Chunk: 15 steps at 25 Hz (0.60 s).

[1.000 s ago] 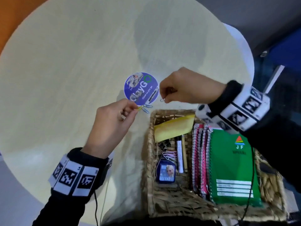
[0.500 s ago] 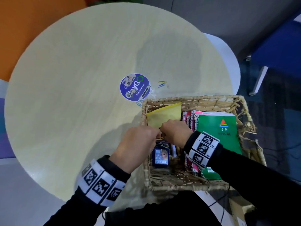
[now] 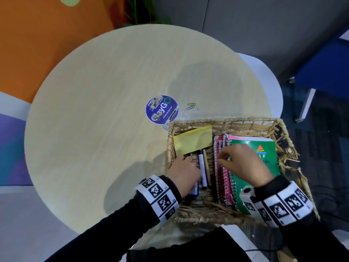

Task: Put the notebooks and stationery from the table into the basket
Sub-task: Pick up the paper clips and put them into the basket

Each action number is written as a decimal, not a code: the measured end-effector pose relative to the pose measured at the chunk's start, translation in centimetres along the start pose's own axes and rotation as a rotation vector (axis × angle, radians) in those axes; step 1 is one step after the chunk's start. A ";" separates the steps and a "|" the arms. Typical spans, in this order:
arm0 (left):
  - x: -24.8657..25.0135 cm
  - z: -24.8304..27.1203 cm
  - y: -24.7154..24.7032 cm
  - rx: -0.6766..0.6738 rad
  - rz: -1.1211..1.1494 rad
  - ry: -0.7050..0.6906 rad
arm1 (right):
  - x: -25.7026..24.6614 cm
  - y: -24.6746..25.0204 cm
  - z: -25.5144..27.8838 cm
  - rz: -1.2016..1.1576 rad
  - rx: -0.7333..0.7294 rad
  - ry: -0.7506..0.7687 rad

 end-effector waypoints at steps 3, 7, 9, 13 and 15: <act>-0.9 0.5 1.3 0.062 0.010 0.027 | 0.0 -0.1 0.6 -0.035 -0.012 0.006; -8.6 2.9 4.4 0.598 0.576 0.177 | -1.0 1.7 -0.3 -0.135 0.016 0.049; -14.6 4.2 3.1 0.849 0.776 0.381 | -2.1 4.0 -1.5 -0.196 0.066 0.076; -20.1 0.6 -2.0 0.780 0.753 0.477 | -5.1 8.9 -5.2 -0.258 0.121 0.147; -19.5 -2.4 -3.3 0.637 0.662 0.372 | -6.7 10.9 -8.0 -0.185 0.112 0.199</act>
Point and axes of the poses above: each hand's wrist, its own z-axis away from the middle knuckle, its own y-axis out of the back of the hand, x = y × z, the point moved 7 cm from there along -z, towards the middle knuckle, and after that the axes turned 11 degrees about -z, right-handed, at the moved point
